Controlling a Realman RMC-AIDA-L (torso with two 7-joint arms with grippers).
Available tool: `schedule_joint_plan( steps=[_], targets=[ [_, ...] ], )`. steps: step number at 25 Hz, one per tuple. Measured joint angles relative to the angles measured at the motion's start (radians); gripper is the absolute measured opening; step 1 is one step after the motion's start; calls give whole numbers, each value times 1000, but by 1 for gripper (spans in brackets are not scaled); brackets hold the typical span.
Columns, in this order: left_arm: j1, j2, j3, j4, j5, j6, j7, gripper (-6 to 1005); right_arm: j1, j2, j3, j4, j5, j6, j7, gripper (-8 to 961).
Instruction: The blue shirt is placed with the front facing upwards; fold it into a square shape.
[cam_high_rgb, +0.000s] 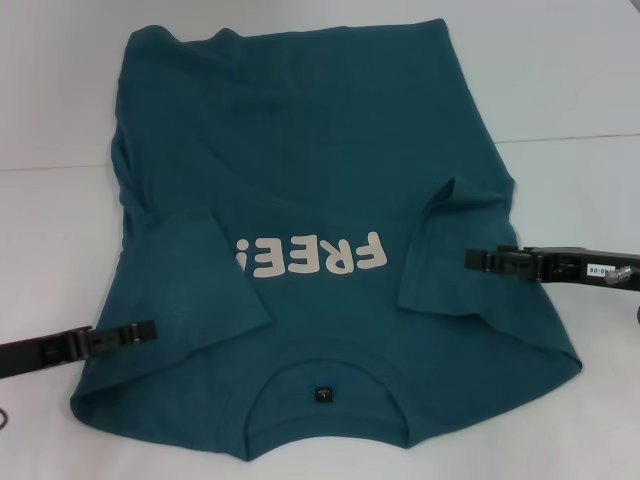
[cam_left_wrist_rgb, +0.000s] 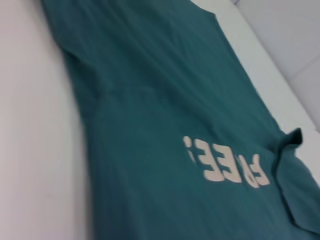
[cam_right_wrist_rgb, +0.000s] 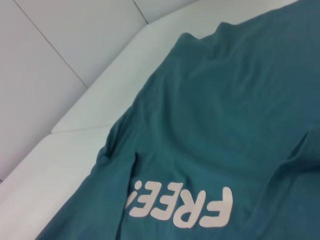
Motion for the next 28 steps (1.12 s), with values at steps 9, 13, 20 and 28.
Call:
schedule_joint_plan(
  steps=[9,13,20,28],
  targets=[
    [22,18,-33,80,71,51,-66,875,4,-1,3,0,-12,14,19,819],
    [18,22,-40,81,109,68,-81,876,5,-1,3,0,-12,26,28,819],
    [5,24,-40,80,172,78,-103,876,5,-1,10,-5,-12,29,29,819],
    [2,29,-40,72,189,75,-104,876,7,-9,22,-3,-12,32,30,818]
  ],
)
